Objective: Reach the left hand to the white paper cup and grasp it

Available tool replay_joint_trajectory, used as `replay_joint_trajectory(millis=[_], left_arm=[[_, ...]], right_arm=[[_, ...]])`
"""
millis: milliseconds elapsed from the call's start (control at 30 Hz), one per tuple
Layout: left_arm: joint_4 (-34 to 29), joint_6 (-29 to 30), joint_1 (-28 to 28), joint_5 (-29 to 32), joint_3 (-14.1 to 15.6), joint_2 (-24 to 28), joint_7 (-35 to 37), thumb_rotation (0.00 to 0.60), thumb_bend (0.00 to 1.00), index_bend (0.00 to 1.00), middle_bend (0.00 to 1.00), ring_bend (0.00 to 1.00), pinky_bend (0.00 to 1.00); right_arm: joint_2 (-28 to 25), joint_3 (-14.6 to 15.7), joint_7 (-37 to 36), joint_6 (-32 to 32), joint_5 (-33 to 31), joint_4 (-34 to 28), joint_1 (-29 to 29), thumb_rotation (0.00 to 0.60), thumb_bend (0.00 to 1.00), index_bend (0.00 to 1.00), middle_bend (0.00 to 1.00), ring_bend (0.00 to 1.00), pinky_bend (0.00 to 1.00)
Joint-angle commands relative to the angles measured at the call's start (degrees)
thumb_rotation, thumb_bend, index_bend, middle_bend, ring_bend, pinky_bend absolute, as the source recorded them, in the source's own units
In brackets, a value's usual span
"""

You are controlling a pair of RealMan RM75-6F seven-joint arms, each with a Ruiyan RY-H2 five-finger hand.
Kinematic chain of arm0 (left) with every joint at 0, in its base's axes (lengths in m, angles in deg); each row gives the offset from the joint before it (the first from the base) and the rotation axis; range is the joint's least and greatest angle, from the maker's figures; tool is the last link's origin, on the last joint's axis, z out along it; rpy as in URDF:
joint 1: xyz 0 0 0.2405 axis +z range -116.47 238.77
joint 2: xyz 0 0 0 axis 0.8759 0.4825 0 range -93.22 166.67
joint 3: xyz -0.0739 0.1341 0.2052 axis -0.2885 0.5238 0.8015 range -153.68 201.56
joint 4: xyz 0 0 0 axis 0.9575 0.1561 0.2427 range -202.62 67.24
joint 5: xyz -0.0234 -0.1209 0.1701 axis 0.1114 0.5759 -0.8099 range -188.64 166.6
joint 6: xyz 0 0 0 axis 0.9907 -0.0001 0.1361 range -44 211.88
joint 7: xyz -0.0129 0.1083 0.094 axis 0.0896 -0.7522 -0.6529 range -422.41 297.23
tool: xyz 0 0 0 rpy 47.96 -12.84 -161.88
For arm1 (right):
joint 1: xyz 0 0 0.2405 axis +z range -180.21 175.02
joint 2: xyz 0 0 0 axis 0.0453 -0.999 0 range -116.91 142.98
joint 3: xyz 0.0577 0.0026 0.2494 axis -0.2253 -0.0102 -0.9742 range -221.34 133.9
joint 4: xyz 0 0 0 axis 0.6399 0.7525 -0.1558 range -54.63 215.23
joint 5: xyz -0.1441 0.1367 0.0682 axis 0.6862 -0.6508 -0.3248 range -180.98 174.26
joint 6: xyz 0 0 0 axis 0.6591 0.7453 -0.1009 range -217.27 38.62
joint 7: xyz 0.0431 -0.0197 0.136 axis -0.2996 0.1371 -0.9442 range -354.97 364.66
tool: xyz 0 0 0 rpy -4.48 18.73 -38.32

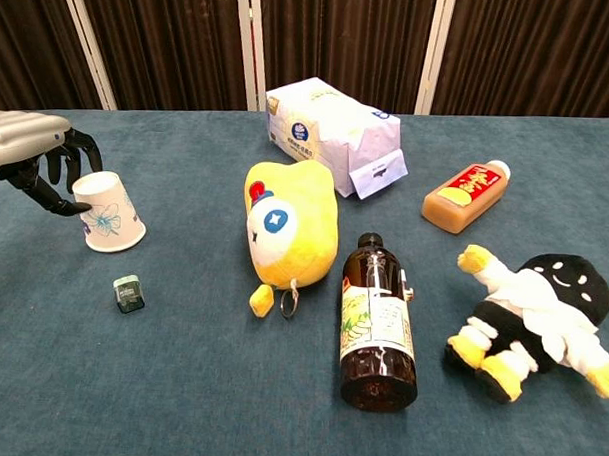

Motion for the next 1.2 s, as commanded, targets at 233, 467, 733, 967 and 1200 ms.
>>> replay_joint_trajectory(millis=[233,467,733,967,1200], left_arm=[[-1.38,0.78,0.51,-2.97,0.94,1.4,3.42,0.6,0.31,0.39,0.53,0.46,0.51],[-6.06,1.83,1.16,-5.88,1.38,4.43,5.66,0.6,0.31,0.39,0.53,0.46,0.51],[-16.07,2.96,3.42,-12.77,5.46,9.51,7.9,0.6,0.31,0.39,0.53,0.46,0.51],[-19.79,2.9,4.59,-14.99,8.82,11.46,6.51,0.6,0.31,0.39,0.53,0.46,0.51],[-19.55,2.73,4.89,-15.14,9.96,11.12,5.49,0.6,0.31,0.39,0.53,0.46,0.51]], right_arm=[[0.03,-0.01,0.09,0.05,-0.05,0.0,0.0,0.6,0.22,0.0,0.0,0.0,0.01],[0.05,0.0,0.18,0.16,-0.01,0.02,-0.03,0.6,0.22,0.0,0.0,0.0,0.01],[0.1,-0.01,0.38,0.31,-0.01,-0.01,-0.09,0.6,0.21,0.0,0.0,0.0,0.01],[0.01,-0.06,0.24,0.23,-0.36,-0.24,-0.14,0.6,0.21,0.0,0.0,0.0,0.01],[0.06,-0.03,0.45,0.39,-0.18,-0.21,-0.18,0.6,0.22,0.0,0.0,0.0,0.01]])
